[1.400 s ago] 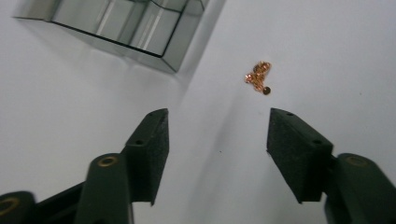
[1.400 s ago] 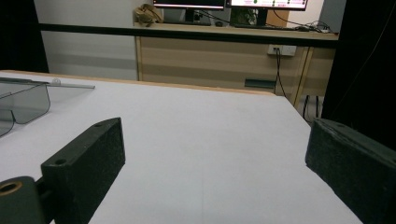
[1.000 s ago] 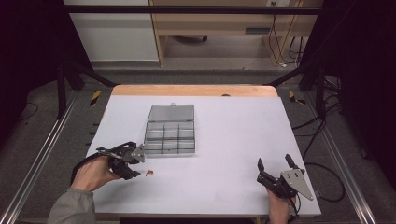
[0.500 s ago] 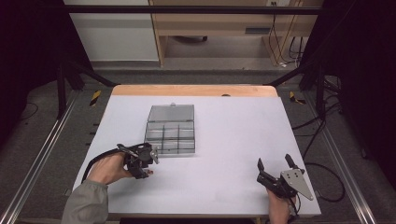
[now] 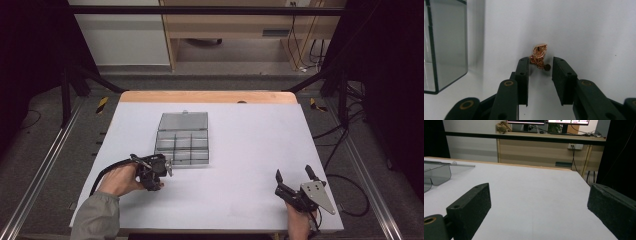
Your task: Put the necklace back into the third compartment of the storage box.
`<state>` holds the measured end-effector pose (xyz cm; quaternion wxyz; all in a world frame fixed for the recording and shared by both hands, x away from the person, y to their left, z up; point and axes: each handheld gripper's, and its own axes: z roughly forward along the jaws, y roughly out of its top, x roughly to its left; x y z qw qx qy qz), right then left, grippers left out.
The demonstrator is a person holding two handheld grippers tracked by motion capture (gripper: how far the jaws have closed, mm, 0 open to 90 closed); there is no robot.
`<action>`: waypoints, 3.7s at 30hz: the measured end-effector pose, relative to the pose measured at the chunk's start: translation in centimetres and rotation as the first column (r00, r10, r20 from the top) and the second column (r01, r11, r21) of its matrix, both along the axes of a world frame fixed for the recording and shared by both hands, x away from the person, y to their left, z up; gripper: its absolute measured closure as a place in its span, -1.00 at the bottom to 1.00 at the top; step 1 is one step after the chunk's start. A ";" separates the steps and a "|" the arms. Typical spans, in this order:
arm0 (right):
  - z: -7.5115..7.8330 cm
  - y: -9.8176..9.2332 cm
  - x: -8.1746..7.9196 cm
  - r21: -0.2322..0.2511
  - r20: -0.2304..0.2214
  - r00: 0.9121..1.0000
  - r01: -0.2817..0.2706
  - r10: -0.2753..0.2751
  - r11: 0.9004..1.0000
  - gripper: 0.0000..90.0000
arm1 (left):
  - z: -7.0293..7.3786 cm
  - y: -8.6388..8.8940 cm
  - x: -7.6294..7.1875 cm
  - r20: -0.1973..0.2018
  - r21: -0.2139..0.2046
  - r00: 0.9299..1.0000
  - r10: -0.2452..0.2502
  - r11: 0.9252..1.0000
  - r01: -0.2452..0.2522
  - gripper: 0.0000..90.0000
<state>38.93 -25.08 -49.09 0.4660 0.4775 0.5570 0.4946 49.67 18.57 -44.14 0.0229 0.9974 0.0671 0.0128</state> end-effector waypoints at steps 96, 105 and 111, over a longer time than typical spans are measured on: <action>0.0 0.0 -0.1 0.002 0.005 1.000 0.006 -0.006 1.000 -0.87 | 5.5 6.1 -4.8 0.112 -0.894 0.831 0.545 0.421 -0.156 0.90; 0.0 0.0 -0.1 0.003 0.006 1.000 0.008 -0.008 1.000 -0.88 | 7.1 5.3 -4.4 0.114 -0.912 0.808 0.578 0.384 -0.147 0.90; 0.0 0.0 -0.1 0.003 0.006 1.000 0.008 -0.008 1.000 -0.88 | 7.8 4.9 -3.9 0.114 -0.920 0.786 0.607 0.363 -0.146 0.89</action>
